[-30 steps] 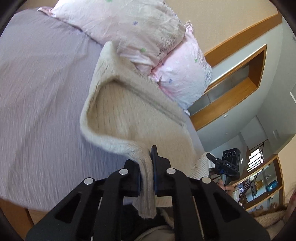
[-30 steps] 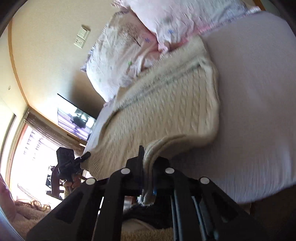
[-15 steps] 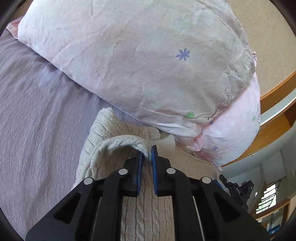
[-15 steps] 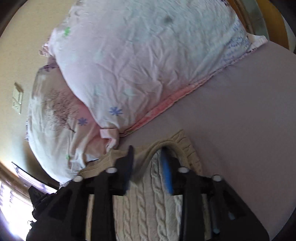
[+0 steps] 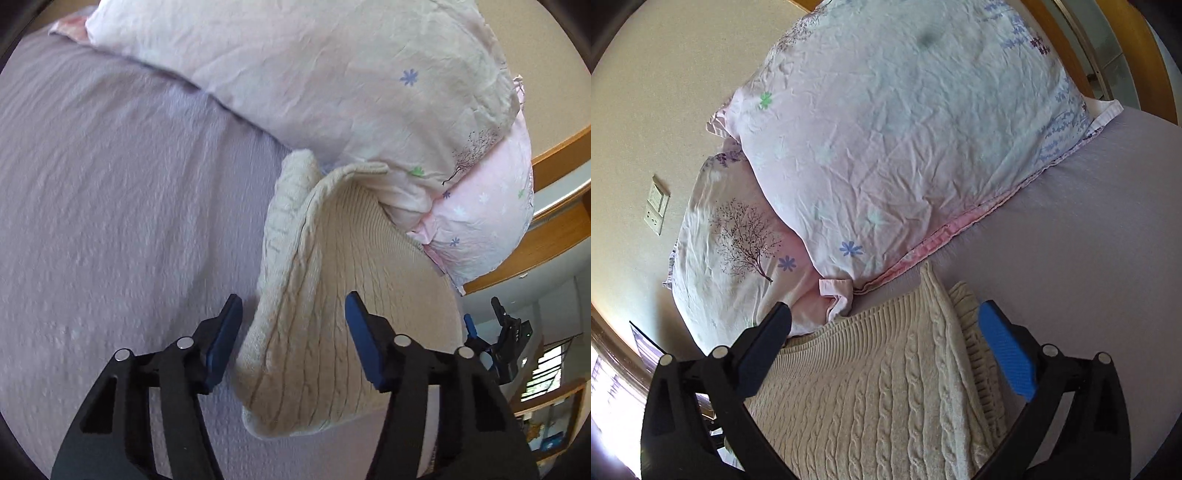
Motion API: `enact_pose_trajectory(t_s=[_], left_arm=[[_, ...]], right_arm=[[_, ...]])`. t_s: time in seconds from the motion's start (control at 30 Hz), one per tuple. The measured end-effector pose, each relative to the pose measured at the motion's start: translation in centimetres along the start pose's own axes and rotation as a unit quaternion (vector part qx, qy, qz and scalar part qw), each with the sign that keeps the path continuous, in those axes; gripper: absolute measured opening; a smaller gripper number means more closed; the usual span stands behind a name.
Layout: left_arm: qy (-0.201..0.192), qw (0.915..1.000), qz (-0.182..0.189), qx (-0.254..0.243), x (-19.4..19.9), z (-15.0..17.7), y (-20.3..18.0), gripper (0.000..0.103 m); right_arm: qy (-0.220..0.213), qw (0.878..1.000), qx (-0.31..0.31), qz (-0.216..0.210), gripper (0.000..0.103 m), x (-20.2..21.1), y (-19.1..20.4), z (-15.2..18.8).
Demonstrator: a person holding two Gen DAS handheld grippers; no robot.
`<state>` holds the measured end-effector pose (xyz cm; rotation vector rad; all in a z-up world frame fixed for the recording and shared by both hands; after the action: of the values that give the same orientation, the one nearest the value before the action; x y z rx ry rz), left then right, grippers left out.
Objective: Fold small clothes
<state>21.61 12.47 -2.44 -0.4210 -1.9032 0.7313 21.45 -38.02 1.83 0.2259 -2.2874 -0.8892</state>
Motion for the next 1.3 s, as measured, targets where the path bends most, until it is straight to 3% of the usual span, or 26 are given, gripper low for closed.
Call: enact_pose_trajectory(t_s=[0.1,0.17,0.27,0.4,0.5,0.6,0.7,0.77,0.8,0.83,0.87,0.9,0.97,1.03,1.1,1.2,1.23,1.27,1.3], left_arm=[[0.000,0.9987,0.043,0.028,-0.8,0.3,0.1,0.054],[0.016,0.9930,0.087,0.078,-2.0,0.6,0.6,0.027],[0.003,0.9804,0.155,0.121,-2.3,0.7,-0.2,0.024],[-0.013,0.9668,0.248,0.063,-1.3,0.8,-7.8,0.023],[0.003,0.9483,0.317,0.002,-2.9,1.3,-15.9,0.022],[0.048,0.9286,0.366,-0.037,-8.1,3.0,-23.5,0.022],[0.154,0.9263,0.339,-0.055,-15.9,5.8,-29.2,0.023],[0.203,0.9120,0.352,-0.056,-17.7,7.3,-30.7,0.023],[0.194,0.9138,0.351,-0.066,-17.1,7.4,-30.8,0.026],[0.169,0.9209,0.342,-0.080,-16.0,7.1,-30.4,0.039],[0.140,0.9305,0.326,-0.093,-14.8,6.6,-29.7,0.062],[0.103,0.9449,0.294,-0.100,-13.5,5.9,-28.5,0.070],[0.054,0.9711,0.204,-0.112,-11.9,4.6,-25.9,0.075],[0.044,0.9848,0.123,-0.115,-11.6,4.0,-23.2,0.075],[0.057,0.9902,0.076,-0.103,-12.2,4.0,-20.8,0.075],[0.091,0.9901,0.059,-0.089,-14.2,4.2,-19.0,0.075],[0.099,0.9893,0.059,-0.090,-14.7,4.5,-18.7,0.077],[0.106,0.9884,0.059,-0.092,-15.5,4.9,-18.3,0.077],[0.111,0.9874,0.064,-0.094,-16.1,5.1,-18.4,0.077]], right_arm=[[-0.004,1.000,0.005,-0.004,0.101,0.0,0.1,0.0],[-0.002,1.000,0.000,-0.011,0.101,0.0,0.0,-0.1],[-0.003,1.000,-0.010,-0.021,0.101,0.3,-0.3,-0.4],[-0.026,0.999,-0.020,-0.034,0.101,2.0,-0.7,-1.1],[-0.050,0.998,-0.011,-0.024,0.101,3.5,-0.9,-1.8],[-0.069,0.998,0.002,0.004,0.101,4.5,-1.4,-2.3],[-0.052,0.998,0.001,0.019,0.101,4.4,-2.8,-2.8],[-0.032,0.999,-0.010,0.017,0.101,4.4,-4.2,-3.0],[-0.021,1.000,-0.018,0.011,0.101,4.5,-4.9,-3.0],[-0.012,1.000,-0.026,0.003,0.101,4.6,-5.6,-3.1],[0.001,0.999,-0.036,-0.002,0.101,4.4,-6.2,-3.2],[0.017,0.999,-0.045,-0.006,0.101,4.1,-6.7,-3.1],[0.065,0.995,-0.067,-0.021,0.101,2.8,-7.4,-2.7],[0.116,0.989,-0.082,-0.037,0.101,1.2,-7.6,-1.8],[0.157,0.984,-0.071,-0.038,0.101,-0.1,-7.1,-0.8],[0.185,0.981,-0.043,-0.027,0.099,-1.4,-5.8,0.5],[0.192,0.980,-0.037,-0.031,0.089,-1.8,-5.5,0.8],[0.205,0.977,-0.036,-0.036,0.064,-2.3,-5.3,1.3],[0.213,0.976,-0.035,-0.029,0.056,-2.8,-5.3,1.7]])
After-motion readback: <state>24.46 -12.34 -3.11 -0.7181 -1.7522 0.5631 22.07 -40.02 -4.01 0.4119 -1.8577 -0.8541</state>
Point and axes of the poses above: each gripper's, at about its wrist camera, not at the fingertips, and x roughly against the way its jaws point, y to its left, z to its underside, the point moved 4 cm from there along -x, roughly the way its jaws point, and after that the axes turned 5 degrees about y, right-handed, at the moved point
